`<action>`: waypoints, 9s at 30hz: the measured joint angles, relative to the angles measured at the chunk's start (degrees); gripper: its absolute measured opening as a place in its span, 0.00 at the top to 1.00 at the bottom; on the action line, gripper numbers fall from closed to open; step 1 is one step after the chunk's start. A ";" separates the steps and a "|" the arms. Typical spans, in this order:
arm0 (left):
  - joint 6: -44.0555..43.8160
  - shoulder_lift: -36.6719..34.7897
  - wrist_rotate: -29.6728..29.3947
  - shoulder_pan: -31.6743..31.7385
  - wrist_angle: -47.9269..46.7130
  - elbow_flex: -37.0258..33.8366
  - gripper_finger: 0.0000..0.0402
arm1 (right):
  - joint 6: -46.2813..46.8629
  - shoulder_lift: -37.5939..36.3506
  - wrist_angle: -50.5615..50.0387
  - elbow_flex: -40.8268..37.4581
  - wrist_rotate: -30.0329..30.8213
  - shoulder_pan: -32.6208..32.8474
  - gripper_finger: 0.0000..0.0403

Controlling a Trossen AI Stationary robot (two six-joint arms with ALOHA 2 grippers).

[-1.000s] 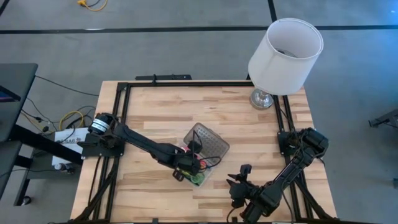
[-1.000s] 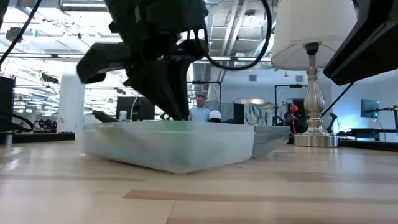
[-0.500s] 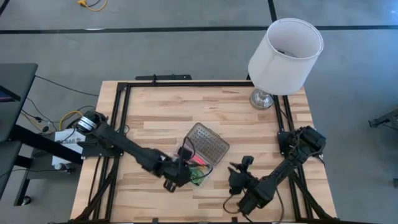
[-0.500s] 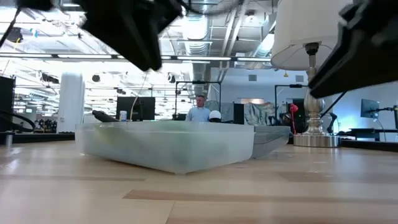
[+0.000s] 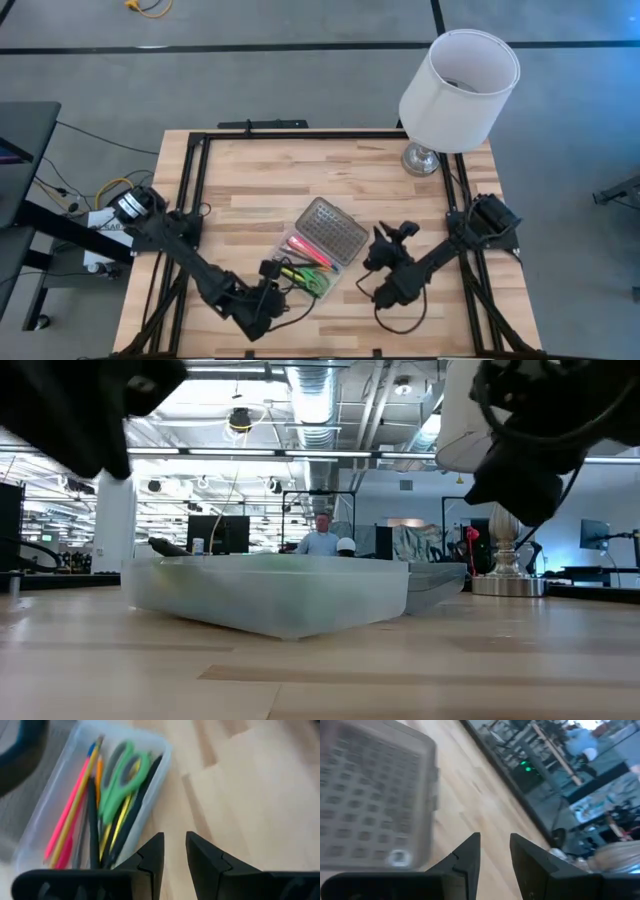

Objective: Pick & place school supplies into a supply box
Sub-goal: Close the black supply box

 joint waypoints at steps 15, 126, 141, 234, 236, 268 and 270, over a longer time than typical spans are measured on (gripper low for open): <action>-23.13 0.03 -8.47 -2.26 10.07 -13.57 0.81 | -19.32 -4.98 1.11 -0.04 0.85 -10.56 0.75; -39.54 3.53 -9.21 6.21 -3.52 -15.63 0.81 | -90.25 -22.95 64.69 -28.22 -48.58 -35.70 0.84; -39.81 3.57 -8.78 6.00 -3.42 -15.70 0.81 | -91.69 -17.75 69.25 -28.53 -54.14 -37.12 0.84; -38.87 3.60 -9.39 5.92 -1.56 -15.70 0.81 | -94.21 -20.28 45.48 -0.56 -50.25 -23.46 0.84; -38.87 3.60 -9.41 5.92 -1.54 -15.70 0.81 | -94.49 -20.28 45.39 -0.29 -49.82 -23.33 0.84; -38.39 3.62 -10.26 5.92 -1.51 -15.70 0.81 | -88.08 -20.04 37.33 -2.38 -50.10 -25.44 0.84; -38.38 3.62 -10.42 5.92 -1.50 -15.70 0.81 | -88.05 -20.04 38.85 -4.91 -50.35 -26.05 0.84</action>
